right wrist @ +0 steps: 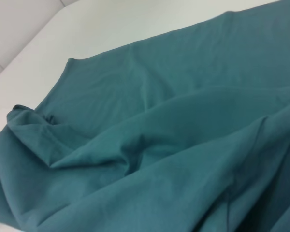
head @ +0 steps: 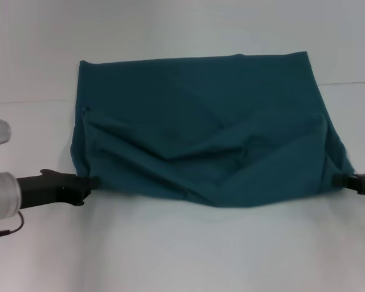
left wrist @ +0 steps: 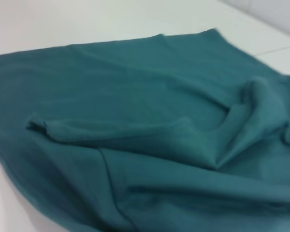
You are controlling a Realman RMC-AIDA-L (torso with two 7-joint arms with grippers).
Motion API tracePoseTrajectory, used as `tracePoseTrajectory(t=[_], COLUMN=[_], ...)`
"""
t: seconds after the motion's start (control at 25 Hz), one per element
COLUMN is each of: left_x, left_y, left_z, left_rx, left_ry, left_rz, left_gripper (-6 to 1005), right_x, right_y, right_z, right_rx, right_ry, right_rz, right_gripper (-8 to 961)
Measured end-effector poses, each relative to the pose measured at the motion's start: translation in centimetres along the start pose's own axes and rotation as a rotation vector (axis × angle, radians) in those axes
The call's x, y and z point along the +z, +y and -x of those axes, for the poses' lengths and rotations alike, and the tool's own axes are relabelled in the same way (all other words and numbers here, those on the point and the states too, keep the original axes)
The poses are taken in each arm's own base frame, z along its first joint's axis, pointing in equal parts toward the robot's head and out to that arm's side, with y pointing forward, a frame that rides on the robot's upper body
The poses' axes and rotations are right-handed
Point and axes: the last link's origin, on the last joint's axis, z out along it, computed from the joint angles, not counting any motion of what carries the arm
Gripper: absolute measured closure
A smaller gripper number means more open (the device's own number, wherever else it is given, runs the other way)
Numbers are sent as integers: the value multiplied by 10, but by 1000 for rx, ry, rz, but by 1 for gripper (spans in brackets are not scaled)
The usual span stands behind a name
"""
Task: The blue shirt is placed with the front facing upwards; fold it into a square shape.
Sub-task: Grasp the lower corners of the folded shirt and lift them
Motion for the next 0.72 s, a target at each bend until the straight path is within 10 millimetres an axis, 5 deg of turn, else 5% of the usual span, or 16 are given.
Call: tracePoseTrajectory(t=[0.72], left_x=[-52], left_y=[2], left_z=[49], left_rx=[-156], left_ry=[-10], left_rz=[148], left_gripper=[995], right_x=[-41], right_y=[-13], right_z=[-35], right_rx=[18], right_ry=[-8], right_rz=[-35], right_gripper=[918])
